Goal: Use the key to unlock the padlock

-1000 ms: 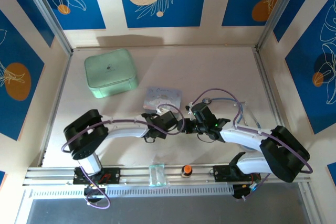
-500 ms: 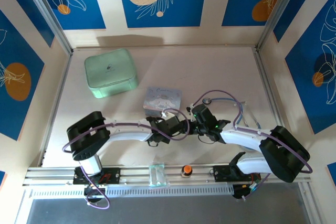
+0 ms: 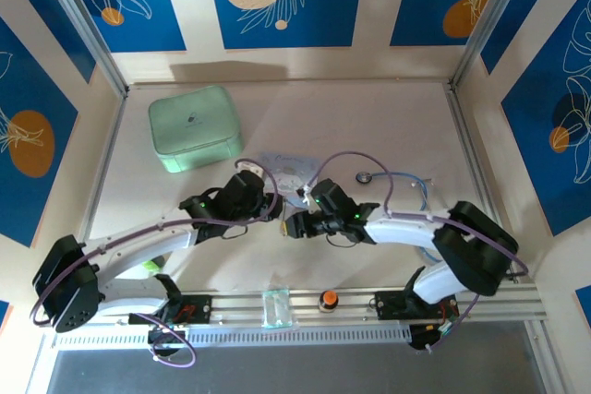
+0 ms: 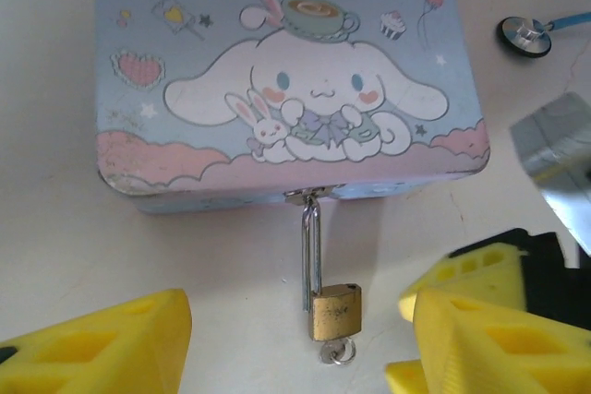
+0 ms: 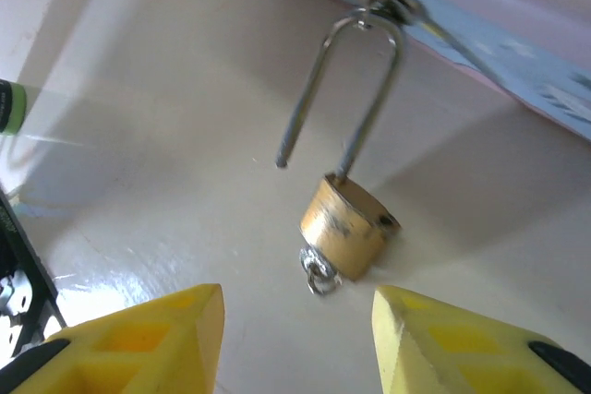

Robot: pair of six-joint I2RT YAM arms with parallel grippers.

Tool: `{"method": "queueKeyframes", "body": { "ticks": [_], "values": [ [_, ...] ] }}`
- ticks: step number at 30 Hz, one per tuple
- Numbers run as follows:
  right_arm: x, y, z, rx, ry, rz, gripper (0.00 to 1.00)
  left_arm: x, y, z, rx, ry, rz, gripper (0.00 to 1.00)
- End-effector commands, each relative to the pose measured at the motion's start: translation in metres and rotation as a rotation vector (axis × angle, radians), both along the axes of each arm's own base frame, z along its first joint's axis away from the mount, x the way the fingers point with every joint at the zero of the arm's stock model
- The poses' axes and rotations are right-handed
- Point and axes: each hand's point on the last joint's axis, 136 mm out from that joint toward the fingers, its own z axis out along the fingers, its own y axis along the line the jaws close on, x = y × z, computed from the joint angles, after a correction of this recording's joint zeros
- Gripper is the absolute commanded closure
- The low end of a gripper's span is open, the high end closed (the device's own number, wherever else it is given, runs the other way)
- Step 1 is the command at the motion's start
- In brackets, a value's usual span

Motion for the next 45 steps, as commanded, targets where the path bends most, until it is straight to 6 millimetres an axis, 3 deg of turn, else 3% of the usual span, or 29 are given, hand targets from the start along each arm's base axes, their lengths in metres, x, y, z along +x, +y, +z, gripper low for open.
{"method": "queueKeyframes", "body": {
  "ticks": [1,11,20,25,32,40,45],
  "values": [
    [0.008,0.003,-0.015,-0.082,0.013,-0.009,0.54,-0.006,-0.008,-0.006,-0.097,0.037,-0.031,0.35],
    [0.016,0.007,-0.037,-0.155,0.042,-0.014,0.55,-0.012,-0.005,-0.027,-0.115,0.077,-0.016,0.35],
    [0.008,0.009,-0.048,-0.131,0.071,0.003,0.61,-0.009,-0.011,-0.033,-0.111,0.085,-0.027,0.35],
    [0.009,0.006,-0.055,-0.126,0.083,-0.013,0.68,-0.003,-0.004,-0.024,-0.067,0.047,-0.022,0.35],
    [0.007,-0.004,-0.055,-0.071,0.113,-0.049,0.87,0.001,0.004,-0.022,-0.034,0.025,-0.008,0.35],
    [0.006,-0.015,-0.048,0.041,0.178,-0.111,0.92,0.014,0.006,-0.016,-0.006,-0.021,0.005,0.35],
    [0.004,-0.023,-0.051,0.051,0.222,-0.164,0.93,0.042,0.007,0.004,-0.01,-0.107,0.035,0.31]
  ]
}}
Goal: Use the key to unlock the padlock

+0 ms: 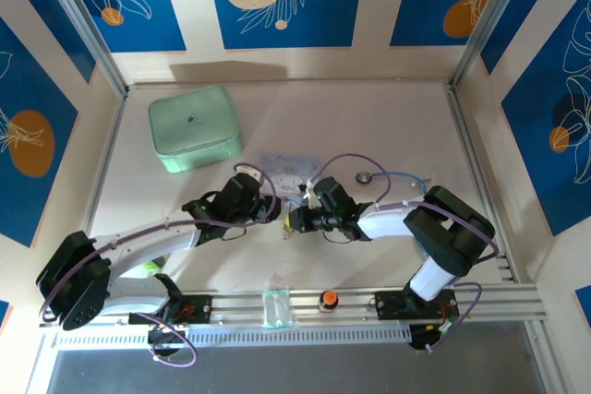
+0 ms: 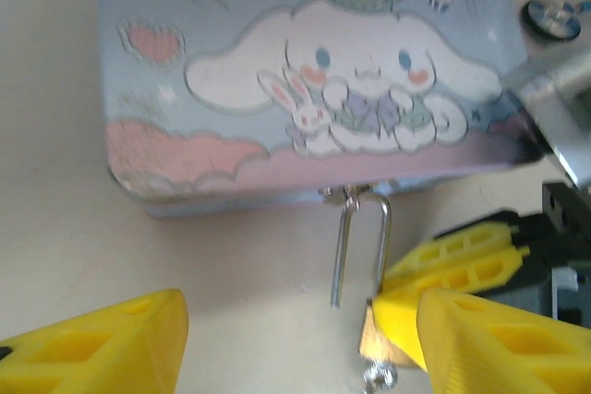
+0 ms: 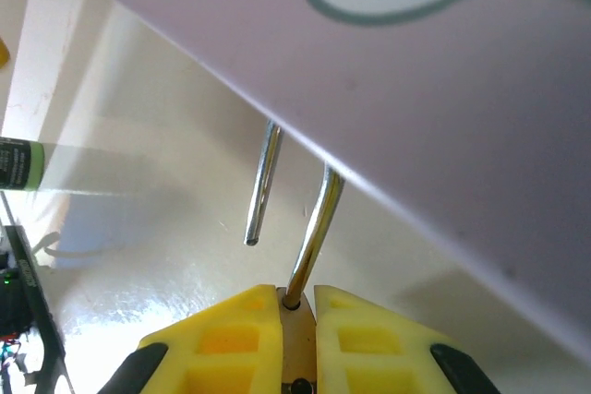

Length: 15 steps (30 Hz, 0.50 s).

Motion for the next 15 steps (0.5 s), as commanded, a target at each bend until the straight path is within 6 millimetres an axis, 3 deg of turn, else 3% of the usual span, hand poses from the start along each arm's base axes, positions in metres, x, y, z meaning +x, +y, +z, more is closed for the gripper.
{"method": "queueKeyframes", "body": {
  "ticks": [1,4,9,15],
  "values": [
    [-0.019,-0.024,-0.032,-0.064,0.188,-0.079,0.93,0.032,0.001,0.026,-0.002,-0.101,0.032,0.3],
    [-0.019,-0.021,-0.032,-0.006,0.217,-0.096,0.93,0.055,0.003,0.024,0.035,-0.144,0.057,0.26],
    [-0.019,-0.021,-0.036,0.003,0.236,-0.128,0.94,0.088,0.009,0.002,0.115,-0.181,0.111,0.25],
    [-0.019,-0.027,-0.045,-0.019,0.243,-0.16,0.94,0.106,0.002,-0.021,0.152,-0.144,0.108,0.25]
  ]
}}
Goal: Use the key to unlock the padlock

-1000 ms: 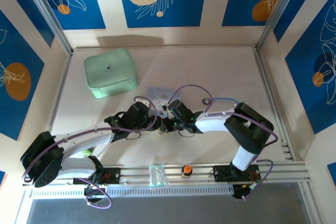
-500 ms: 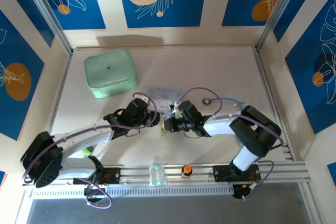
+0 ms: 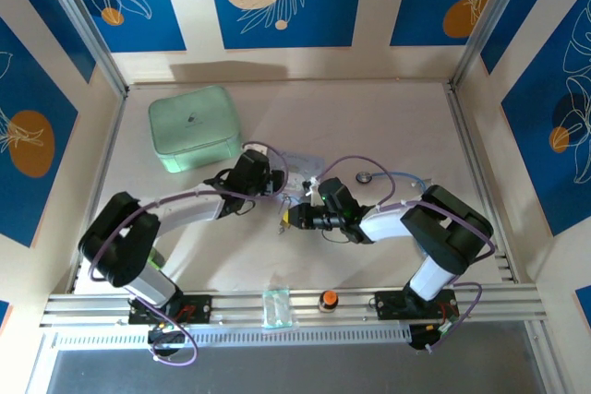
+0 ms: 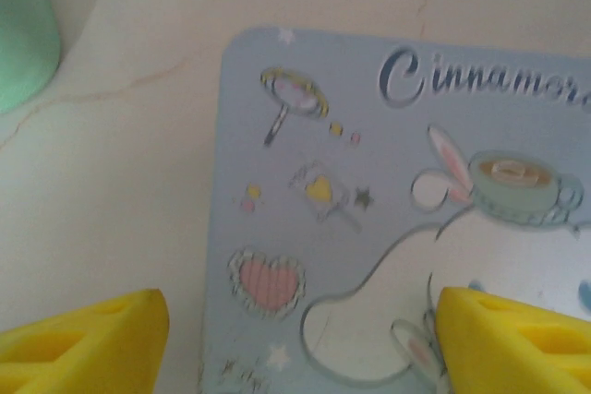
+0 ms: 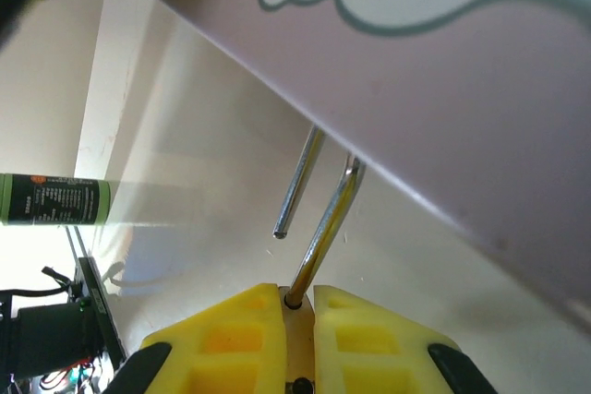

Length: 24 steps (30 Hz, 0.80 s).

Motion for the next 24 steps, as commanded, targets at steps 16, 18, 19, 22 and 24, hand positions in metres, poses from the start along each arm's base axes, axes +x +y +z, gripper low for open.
{"method": "queueKeyframes", "body": {
  "ticks": [16,18,19,22,24],
  "values": [
    [0.0,-0.043,-0.068,-0.115,0.203,-0.307,0.96,-0.031,0.023,-0.063,0.012,0.136,0.066,0.43],
    [0.003,-0.043,-0.071,-0.116,0.197,-0.34,0.96,-0.035,0.023,-0.068,0.005,0.149,0.068,0.43],
    [0.004,-0.043,-0.073,-0.117,0.195,-0.347,0.96,-0.036,0.024,-0.07,0.004,0.156,0.071,0.44],
    [0.006,-0.046,-0.081,-0.126,0.21,-0.396,0.97,-0.04,0.024,-0.076,0.003,0.173,0.074,0.44],
    [0.006,-0.054,-0.088,-0.137,0.227,-0.444,0.98,-0.041,0.024,-0.078,0.003,0.176,0.076,0.44]
  ]
}}
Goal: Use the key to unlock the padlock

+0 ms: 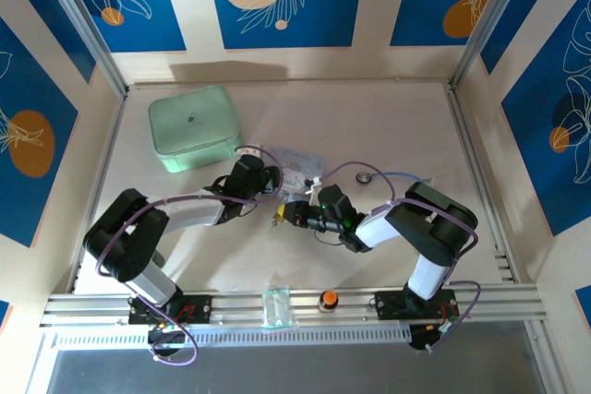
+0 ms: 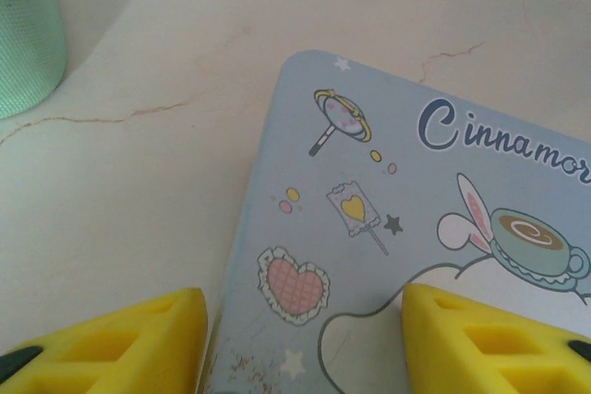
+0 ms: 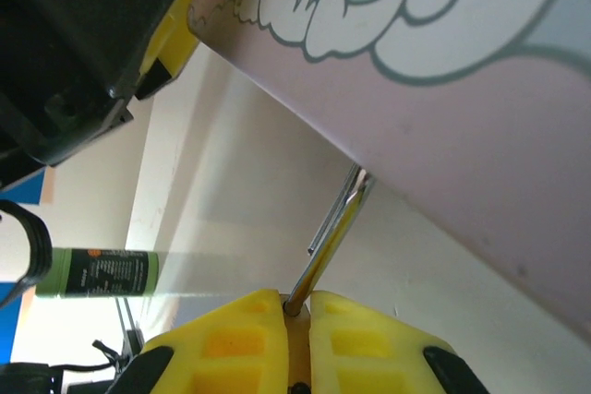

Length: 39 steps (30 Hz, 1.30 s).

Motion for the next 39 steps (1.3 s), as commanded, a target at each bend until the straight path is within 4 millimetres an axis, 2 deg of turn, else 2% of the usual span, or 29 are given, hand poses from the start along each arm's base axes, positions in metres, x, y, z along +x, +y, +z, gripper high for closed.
{"method": "queueKeyframes", "body": {
  "ticks": [1,5,13,17,22,29,36,37,39],
  "values": [
    [-0.011,-0.07,-0.098,-0.26,0.296,-0.286,0.98,-0.046,0.025,-0.069,0.148,0.233,-0.024,0.45],
    [-0.015,-0.081,-0.1,-0.302,0.299,-0.322,0.98,-0.048,0.026,-0.074,0.16,0.248,-0.024,0.46],
    [-0.035,-0.092,-0.099,-0.473,0.318,-0.228,0.98,-0.048,0.024,-0.071,0.151,0.246,-0.026,0.46],
    [-0.03,-0.094,-0.1,-0.46,0.324,-0.231,0.98,-0.048,0.021,-0.064,0.13,0.236,-0.032,0.47],
    [-0.02,-0.1,-0.102,-0.403,0.357,-0.328,0.98,-0.051,0.012,-0.058,0.095,0.241,-0.052,0.48],
    [-0.023,-0.114,-0.097,-0.472,0.318,-0.358,0.98,-0.067,-0.008,-0.046,0.042,0.238,-0.096,0.48],
    [-0.024,-0.118,-0.098,-0.462,0.327,-0.362,0.99,-0.07,-0.013,-0.032,0.025,0.212,-0.105,0.48],
    [-0.025,-0.119,-0.099,-0.459,0.33,-0.366,0.99,-0.069,-0.012,-0.029,0.034,0.2,-0.103,0.48],
    [-0.026,-0.123,-0.101,-0.459,0.338,-0.372,0.99,-0.065,-0.009,-0.021,0.059,0.177,-0.098,0.41]
  ]
}}
